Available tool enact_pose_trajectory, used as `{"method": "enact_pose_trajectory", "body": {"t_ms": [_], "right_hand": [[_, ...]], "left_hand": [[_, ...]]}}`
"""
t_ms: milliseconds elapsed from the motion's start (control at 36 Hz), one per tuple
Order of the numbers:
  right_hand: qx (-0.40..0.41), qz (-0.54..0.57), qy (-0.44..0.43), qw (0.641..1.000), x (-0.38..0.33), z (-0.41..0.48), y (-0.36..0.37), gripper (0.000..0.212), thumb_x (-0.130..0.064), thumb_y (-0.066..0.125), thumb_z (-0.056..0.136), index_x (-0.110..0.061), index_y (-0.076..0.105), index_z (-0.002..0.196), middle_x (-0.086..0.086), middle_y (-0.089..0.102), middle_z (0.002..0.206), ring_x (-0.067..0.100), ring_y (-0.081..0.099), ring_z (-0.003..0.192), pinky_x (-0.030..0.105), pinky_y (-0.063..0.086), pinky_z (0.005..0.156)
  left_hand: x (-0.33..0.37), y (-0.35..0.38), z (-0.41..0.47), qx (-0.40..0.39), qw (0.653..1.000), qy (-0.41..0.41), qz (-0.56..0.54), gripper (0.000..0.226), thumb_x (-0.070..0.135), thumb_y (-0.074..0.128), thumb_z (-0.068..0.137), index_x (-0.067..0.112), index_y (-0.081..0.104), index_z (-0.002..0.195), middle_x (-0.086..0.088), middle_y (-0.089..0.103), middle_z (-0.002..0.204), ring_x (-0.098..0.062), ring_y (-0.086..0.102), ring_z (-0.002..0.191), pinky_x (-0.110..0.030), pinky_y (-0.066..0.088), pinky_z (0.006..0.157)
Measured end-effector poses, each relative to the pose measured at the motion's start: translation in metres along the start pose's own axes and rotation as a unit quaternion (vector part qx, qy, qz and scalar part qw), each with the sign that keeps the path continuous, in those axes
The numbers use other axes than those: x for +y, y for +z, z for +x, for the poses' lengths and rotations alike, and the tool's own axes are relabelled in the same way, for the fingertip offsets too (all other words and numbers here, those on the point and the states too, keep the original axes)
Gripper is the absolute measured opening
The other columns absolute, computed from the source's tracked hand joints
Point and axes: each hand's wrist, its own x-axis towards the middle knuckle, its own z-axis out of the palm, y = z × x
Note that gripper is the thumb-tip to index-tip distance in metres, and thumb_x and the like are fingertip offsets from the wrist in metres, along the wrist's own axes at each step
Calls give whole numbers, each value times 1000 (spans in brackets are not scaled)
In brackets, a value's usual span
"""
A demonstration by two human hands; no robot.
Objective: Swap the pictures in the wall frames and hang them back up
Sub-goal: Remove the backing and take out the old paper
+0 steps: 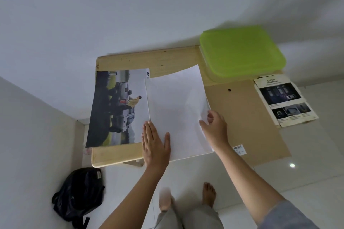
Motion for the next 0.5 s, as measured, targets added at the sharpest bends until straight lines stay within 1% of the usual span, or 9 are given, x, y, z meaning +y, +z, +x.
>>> {"method": "enact_pose_trajectory", "body": {"t_ms": [56,83,111,167,250,333,389,444,500], "right_hand": [[-38,33,38,998,1,6,-5,46,-15,65,79,-8,52,122,8,60,110,22,57,97,32,46,87],[-51,46,43,997,2,9,-8,44,-17,65,79,-10,53,121,8,63,108,20,58,89,30,48,82],[-56,47,36,997,2,12,-10,40,-18,64,80,-11,55,118,7,64,103,17,57,80,24,49,73],[-63,20,6,998,1,15,-14,31,-16,57,85,-10,54,115,2,55,90,9,47,66,6,38,52],[-77,-9,-22,997,1,15,-17,30,-10,45,91,-13,46,121,-2,44,83,10,41,62,8,34,44],[-85,-17,-31,996,0,14,-18,40,-4,36,92,-19,40,129,-4,41,75,13,40,58,10,31,39],[-86,-15,-39,995,0,13,-19,46,-3,34,92,-24,38,133,-3,51,87,14,48,67,11,35,46],[-83,0,-51,995,0,12,-22,50,-3,34,93,-29,37,135,6,55,116,21,57,91,22,40,57],[-67,24,-70,995,-3,8,-24,51,-2,33,93,-30,40,135,11,55,125,29,58,101,27,41,62]], "left_hand": [[0,0,0,-1,1000,-1,0,76,51,32,93,10,-1,148,-6,3,157,-21,3,145,-28,-3,113],[0,0,0,-1,1000,-1,1,76,51,32,93,10,-1,148,-6,3,157,-21,3,145,-28,-3,113],[-1,0,0,-1,1000,-1,3,76,51,32,93,10,-1,148,-6,3,157,-21,3,145,-28,-3,113],[-2,0,0,0,1000,2,6,75,50,32,94,10,-1,148,-7,3,157,-22,2,145,-28,-3,113],[-2,0,0,-2,1000,5,6,75,49,33,94,8,0,148,-8,4,157,-22,3,145,-27,-4,112],[-1,-1,0,-5,1000,3,11,76,50,32,94,9,-2,148,-7,2,157,-22,2,145,-28,-3,111],[-1,-2,0,-7,1000,0,13,76,51,31,94,10,-4,148,-7,0,157,-22,1,145,-28,-3,111],[-1,-3,0,-9,1000,0,17,77,52,30,94,9,-5,148,-7,-1,157,-21,0,145,-28,-4,112],[0,-4,0,-11,1000,-1,23,77,53,29,94,9,-6,147,-7,-1,157,-21,-2,145,-28,-5,112]]}}
